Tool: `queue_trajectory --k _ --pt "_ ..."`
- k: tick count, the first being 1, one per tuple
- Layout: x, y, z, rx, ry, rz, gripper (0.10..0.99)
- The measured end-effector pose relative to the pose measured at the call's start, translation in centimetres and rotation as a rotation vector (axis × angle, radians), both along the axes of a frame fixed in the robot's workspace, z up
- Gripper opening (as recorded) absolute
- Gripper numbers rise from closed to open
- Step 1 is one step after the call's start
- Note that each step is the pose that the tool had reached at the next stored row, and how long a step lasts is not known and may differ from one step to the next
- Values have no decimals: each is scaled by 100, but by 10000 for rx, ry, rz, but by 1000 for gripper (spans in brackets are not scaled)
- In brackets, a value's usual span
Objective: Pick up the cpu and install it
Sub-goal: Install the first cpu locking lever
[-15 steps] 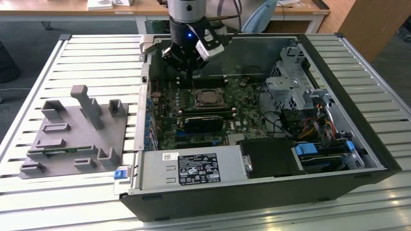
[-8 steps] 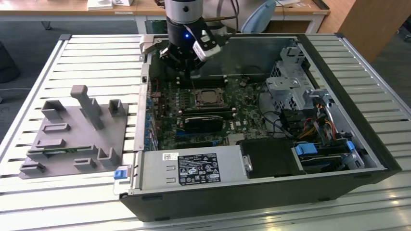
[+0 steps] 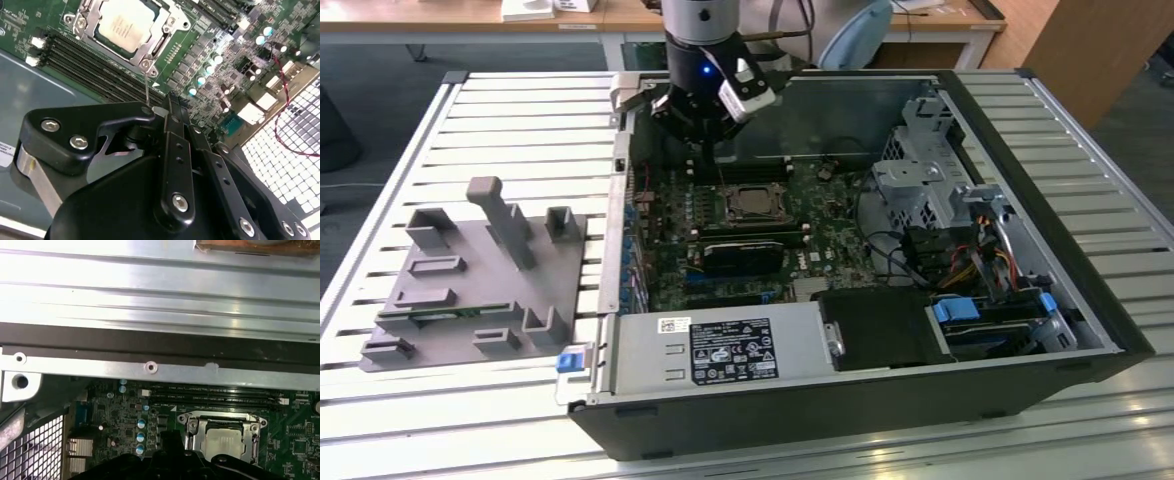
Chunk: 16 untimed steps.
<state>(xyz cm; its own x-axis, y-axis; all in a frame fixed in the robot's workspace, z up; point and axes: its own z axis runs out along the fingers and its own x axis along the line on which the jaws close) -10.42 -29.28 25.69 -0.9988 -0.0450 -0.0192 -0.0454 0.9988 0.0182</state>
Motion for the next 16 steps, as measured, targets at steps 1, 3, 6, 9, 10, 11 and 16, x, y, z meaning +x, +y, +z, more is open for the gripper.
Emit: queue_trajectory --k 1,3,6,9,10,11,16 --pt "17 8 -3 1 0 0 106" --pt "68 26 -9 1 7 -2 106" --pt "150 48 -16 0 21 -3 106" --pt "222 48 -19 0 31 -2 106" --pt "240 48 -20 0 32 -4 106" --pt "255 48 -22 1 32 -3 106" --pt "298 48 -34 203 32 -16 106"
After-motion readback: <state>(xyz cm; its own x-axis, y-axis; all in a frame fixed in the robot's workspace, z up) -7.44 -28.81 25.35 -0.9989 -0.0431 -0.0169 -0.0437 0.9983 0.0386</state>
